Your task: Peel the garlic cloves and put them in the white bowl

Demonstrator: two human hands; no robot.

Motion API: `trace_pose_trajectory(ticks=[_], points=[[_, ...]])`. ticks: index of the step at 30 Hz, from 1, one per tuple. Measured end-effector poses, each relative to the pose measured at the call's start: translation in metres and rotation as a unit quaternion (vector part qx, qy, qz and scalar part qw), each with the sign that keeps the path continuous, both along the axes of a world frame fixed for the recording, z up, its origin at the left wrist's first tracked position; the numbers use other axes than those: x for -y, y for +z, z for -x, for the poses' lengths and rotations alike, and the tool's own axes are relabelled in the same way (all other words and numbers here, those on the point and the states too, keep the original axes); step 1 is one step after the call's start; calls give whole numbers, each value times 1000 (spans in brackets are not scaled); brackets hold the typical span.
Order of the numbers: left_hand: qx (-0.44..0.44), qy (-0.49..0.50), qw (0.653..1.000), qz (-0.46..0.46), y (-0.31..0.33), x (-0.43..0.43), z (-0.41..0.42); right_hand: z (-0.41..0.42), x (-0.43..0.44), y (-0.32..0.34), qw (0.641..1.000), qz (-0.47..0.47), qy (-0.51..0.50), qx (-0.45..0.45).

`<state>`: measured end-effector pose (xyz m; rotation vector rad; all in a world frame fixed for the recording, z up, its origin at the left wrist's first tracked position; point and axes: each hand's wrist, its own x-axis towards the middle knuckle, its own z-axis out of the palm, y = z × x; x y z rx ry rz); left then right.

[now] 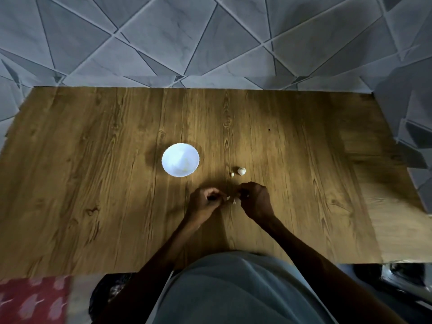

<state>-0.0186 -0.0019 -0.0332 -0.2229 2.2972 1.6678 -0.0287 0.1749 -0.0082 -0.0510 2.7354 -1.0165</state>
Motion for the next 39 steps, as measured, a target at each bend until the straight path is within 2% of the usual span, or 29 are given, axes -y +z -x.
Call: trace_pose_trajectory(ticks=[3, 5, 8, 11, 14, 16, 18, 20, 23, 25, 28, 32, 39], points=[[-22, -11, 1000, 9, 3, 0, 3, 3, -2, 1, 998, 51, 40, -26], [-39, -24, 999, 13, 7, 1, 4, 5, -2, 2, 995, 86, 55, -7], [-37, -29, 999, -13, 9, 3, 6, 7, -5, 0, 988, 142, 22, 47], [34, 14, 989, -140, 12, 3, 3, 7, -6, 3, 960, 254, -26, 116], [104, 67, 956, -265, 17, 2, 2, 6, -9, 6, 923, 347, -53, 158], [122, 82, 945, -293, 18, 1, 2, 3, -9, 6, 898, 395, -60, 183], [120, 73, 951, -276, 18, 2, 1, 2, -8, 6, 878, 422, -84, 209], [84, 41, 978, -186, 12, 4, 1, 1, -6, 6, 883, 396, -123, 218], [25, -13, 999, -15, 1, 8, 3, 2, -10, 1, 955, 223, -121, 152], [16, -15, 999, 33, -2, 7, 3, 2, -18, -5, 991, 93, -61, 77], [20, -17, 998, 59, -5, 4, 4, 1, -27, -12, 1000, -6, -14, 27], [17, -25, 997, 76, -10, 3, 8, -5, -30, -16, 998, -52, 9, 22], [-11, -62, 992, 111, -7, -3, 9, -13, -29, -24, 998, -50, 9, 24]])
